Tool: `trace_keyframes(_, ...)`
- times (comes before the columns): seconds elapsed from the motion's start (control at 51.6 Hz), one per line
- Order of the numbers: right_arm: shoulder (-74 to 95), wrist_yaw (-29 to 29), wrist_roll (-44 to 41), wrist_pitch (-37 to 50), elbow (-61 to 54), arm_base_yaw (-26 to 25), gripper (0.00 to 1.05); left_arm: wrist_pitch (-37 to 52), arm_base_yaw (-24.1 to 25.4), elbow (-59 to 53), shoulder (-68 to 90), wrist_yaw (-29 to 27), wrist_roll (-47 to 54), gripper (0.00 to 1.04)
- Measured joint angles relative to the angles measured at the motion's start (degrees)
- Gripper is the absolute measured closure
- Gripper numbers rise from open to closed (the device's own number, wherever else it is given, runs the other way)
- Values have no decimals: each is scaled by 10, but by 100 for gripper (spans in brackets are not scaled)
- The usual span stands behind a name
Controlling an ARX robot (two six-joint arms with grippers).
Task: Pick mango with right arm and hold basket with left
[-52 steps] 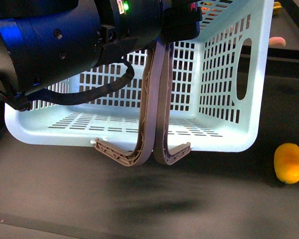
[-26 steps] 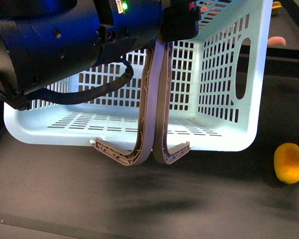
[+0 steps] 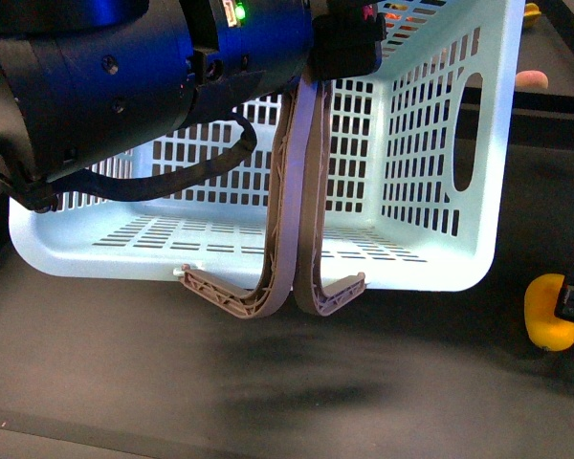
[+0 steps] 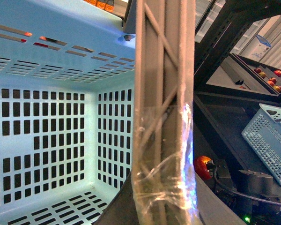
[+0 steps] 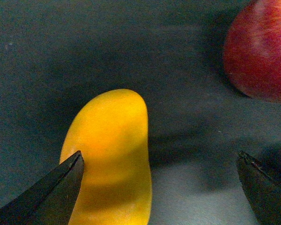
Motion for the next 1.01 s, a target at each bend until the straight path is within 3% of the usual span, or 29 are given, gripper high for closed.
trace_keyframes(0.912, 54, 13, 7, -34, 44, 31, 8, 0, 0, 0, 0, 0, 2, 96)
trace_keyframes(1.009, 54, 13, 7, -32, 44, 29, 20, 0, 0, 0, 0, 0, 2, 96)
